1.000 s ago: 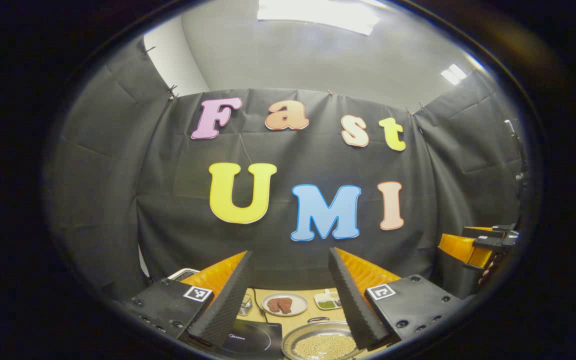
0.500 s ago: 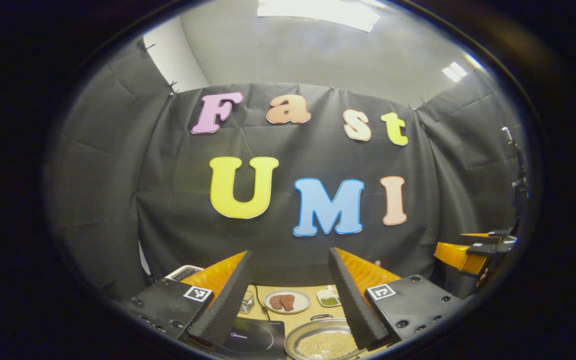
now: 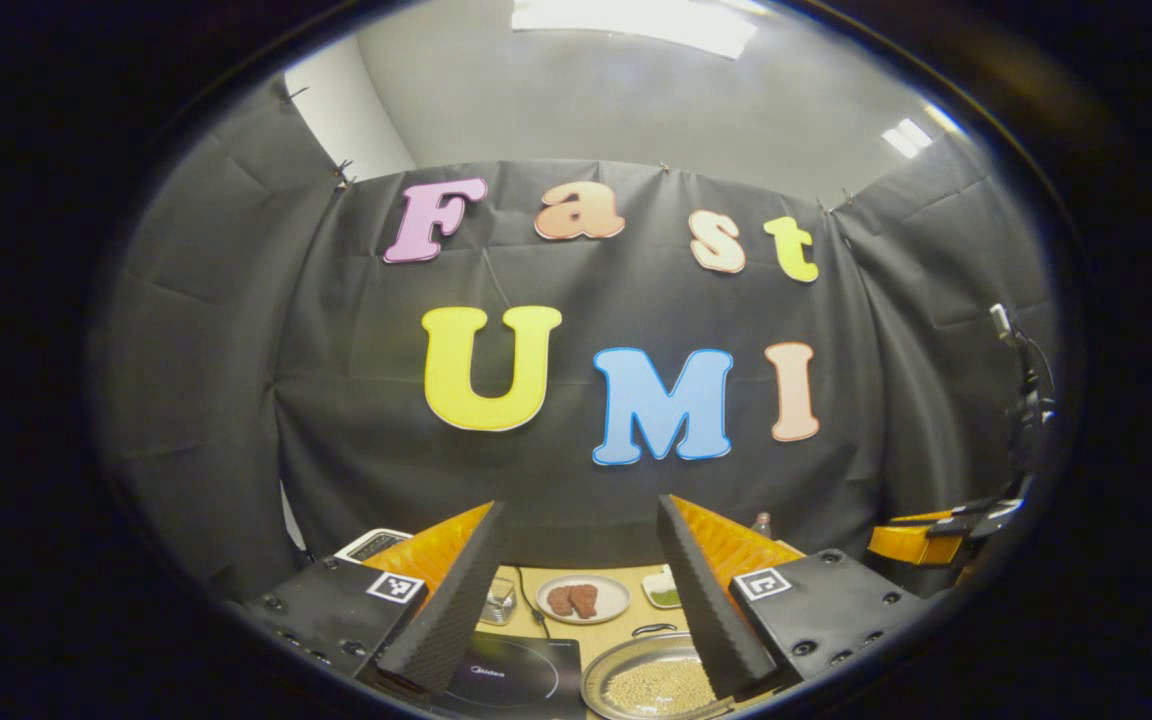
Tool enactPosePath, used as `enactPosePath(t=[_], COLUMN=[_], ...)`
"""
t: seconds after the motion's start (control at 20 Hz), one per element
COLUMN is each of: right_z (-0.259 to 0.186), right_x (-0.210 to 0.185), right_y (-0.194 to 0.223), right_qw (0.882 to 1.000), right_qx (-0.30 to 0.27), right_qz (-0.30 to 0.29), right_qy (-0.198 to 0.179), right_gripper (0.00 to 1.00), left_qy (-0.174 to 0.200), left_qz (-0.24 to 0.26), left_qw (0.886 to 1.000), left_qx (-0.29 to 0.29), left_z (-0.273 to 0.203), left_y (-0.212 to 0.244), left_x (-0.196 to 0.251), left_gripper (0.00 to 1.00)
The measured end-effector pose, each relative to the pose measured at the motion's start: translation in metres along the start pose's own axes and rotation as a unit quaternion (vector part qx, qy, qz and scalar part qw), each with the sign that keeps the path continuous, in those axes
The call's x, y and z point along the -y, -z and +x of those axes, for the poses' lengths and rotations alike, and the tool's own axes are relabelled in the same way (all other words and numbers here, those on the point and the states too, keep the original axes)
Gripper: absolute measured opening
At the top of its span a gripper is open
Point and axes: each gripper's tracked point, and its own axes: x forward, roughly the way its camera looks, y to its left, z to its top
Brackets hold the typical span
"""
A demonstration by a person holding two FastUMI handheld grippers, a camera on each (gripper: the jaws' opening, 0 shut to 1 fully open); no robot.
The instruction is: First push the handle of the pot to place it horizontally, then grasp the pot with both hands and set it on the induction cooktop.
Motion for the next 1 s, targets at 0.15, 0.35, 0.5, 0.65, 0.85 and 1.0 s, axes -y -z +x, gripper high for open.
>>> enactPosePath(t=[0.15, 0.35, 0.5, 0.65, 0.85, 1.0], right_z=[0.003, 0.011, 0.012, 0.012, 0.006, 0.003], right_x=[-0.019, -0.043, -0.067, -0.085, -0.102, -0.115], right_y=[0.02, 0.06, 0.101, 0.139, 0.186, 0.216], right_qw=[0.999, 0.993, 0.981, 0.969, 0.95, 0.932], right_qx=[-0.031, -0.09, -0.157, -0.208, -0.27, -0.313], right_qz=[0.005, -0.004, 0.0, 0.003, -0.006, 0.004], right_qy=[-0.03, -0.072, -0.11, -0.134, -0.158, -0.179], right_gripper=[0.05, 0.02, 0.03, 0.03, 0.03, 0.02], left_qy=[-0.01, -0.02, -0.027, -0.035, -0.045, -0.052], left_qz=[0.001, 0.001, 0.002, 0.003, 0.012, 0.016], left_qw=[1.0, 1.0, 1.0, 0.999, 0.999, 0.998], left_qx=[-0.004, -0.011, -0.013, -0.01, -0.01, -0.013], left_z=[-0.004, -0.009, -0.014, -0.019, -0.023, -0.026], left_y=[0.004, 0.01, 0.01, 0.008, 0.006, 0.007], left_x=[-0.011, -0.023, -0.032, -0.042, -0.054, -0.059], left_gripper=[0.95, 0.98, 0.99, 0.95, 0.99, 0.97])
